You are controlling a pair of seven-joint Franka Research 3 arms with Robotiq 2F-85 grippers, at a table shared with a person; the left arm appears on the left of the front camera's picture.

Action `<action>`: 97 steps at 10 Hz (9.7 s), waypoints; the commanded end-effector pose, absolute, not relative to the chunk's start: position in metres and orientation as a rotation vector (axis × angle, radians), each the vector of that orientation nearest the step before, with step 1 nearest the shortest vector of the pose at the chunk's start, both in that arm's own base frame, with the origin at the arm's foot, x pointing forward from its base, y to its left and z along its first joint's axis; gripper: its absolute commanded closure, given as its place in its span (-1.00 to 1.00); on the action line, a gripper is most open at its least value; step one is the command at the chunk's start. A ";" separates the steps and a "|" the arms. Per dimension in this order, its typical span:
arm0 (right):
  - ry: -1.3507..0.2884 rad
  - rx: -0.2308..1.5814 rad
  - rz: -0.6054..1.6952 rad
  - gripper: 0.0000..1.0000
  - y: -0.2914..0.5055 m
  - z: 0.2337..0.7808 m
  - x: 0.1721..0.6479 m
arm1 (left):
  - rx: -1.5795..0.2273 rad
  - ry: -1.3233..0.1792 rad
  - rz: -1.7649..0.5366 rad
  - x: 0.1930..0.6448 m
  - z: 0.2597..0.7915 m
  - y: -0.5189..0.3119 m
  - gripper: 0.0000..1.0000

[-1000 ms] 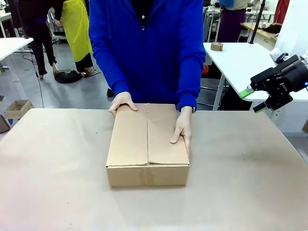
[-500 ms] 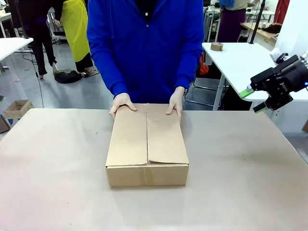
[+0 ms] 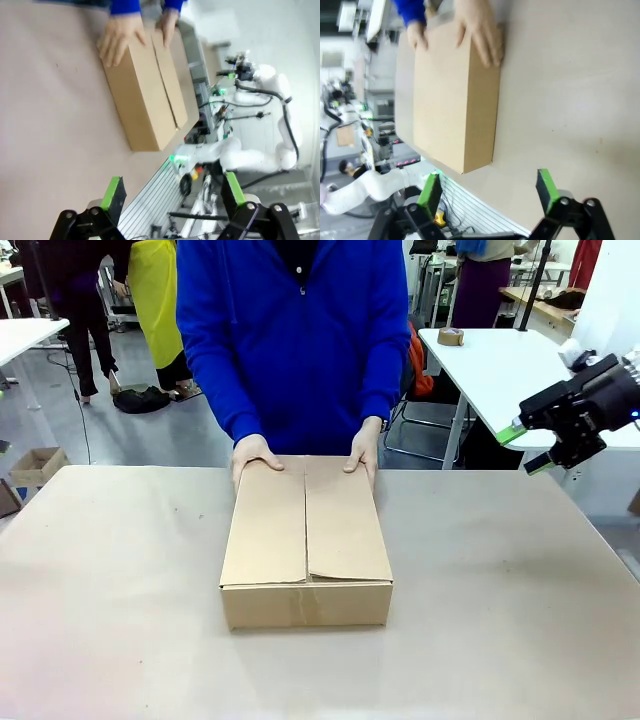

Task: Pack the gift set into the box.
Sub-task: Press and hold the closed box until the human finishes sealing it.

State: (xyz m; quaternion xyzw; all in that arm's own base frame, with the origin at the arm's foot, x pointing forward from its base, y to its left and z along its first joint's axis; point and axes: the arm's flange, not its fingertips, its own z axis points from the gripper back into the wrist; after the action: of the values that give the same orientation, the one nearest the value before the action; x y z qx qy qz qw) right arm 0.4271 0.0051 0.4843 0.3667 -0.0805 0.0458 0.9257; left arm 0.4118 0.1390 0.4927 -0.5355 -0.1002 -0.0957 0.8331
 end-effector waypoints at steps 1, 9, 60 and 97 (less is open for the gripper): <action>-0.162 0.702 0.393 -1.00 0.090 0.496 0.445 | -1.002 -0.136 -0.612 0.431 0.506 0.042 -1.00; -0.795 1.480 1.535 -1.00 0.186 0.500 0.418 | -0.918 -0.982 -0.732 0.410 0.474 -0.105 -1.00; -0.914 1.091 1.359 -1.00 0.196 0.288 0.487 | -0.967 -0.965 -1.454 0.471 0.303 -0.174 -1.00; -0.914 1.091 1.359 -1.00 0.196 0.288 0.487 | -0.967 -0.965 -1.454 0.471 0.303 -0.174 -1.00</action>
State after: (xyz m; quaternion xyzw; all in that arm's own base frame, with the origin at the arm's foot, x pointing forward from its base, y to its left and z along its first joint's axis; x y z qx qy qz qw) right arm 0.4881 0.1959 0.2898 0.4608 -0.3866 0.5773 0.5522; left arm 0.4733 -0.1749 0.3040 -0.4111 -0.4029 -0.6088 0.5459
